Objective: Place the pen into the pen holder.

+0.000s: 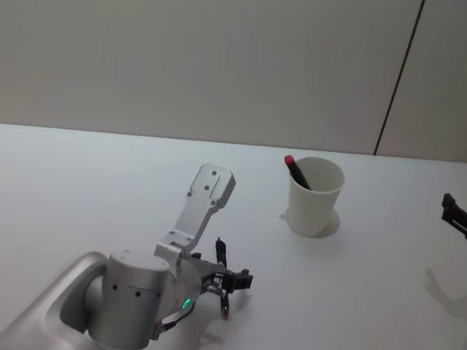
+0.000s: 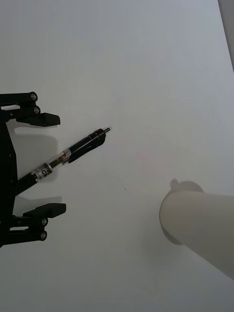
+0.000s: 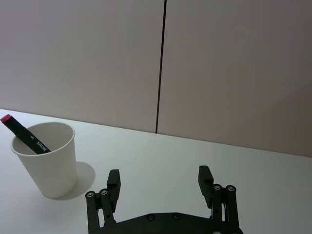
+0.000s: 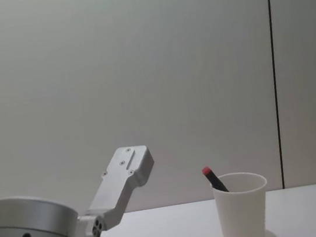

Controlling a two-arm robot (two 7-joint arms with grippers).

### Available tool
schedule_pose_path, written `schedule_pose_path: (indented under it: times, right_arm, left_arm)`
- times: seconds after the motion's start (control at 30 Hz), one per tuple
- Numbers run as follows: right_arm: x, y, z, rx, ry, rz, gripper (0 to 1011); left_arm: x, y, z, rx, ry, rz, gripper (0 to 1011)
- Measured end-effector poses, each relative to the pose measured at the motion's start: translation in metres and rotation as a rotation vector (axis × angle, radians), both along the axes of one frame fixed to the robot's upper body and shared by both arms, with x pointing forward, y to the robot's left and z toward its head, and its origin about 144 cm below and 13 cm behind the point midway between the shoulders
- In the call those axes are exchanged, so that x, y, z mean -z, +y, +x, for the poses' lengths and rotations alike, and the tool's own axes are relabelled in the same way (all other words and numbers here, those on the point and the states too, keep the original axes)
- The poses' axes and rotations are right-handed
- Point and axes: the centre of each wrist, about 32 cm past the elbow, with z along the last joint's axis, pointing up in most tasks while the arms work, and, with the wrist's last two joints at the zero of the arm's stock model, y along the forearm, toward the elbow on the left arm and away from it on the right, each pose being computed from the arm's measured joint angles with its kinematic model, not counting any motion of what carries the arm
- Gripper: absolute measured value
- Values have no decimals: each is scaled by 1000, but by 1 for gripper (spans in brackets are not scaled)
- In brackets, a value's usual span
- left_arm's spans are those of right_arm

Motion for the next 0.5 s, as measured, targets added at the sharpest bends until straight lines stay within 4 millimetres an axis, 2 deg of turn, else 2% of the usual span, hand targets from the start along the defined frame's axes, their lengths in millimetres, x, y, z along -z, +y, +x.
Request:
schedule_pose_path:
  times: [0.5]
  right_arm:
    - [0, 0, 0, 0, 0, 0, 1001]
  left_arm:
    - [1, -3, -2, 14, 0, 4, 1000]
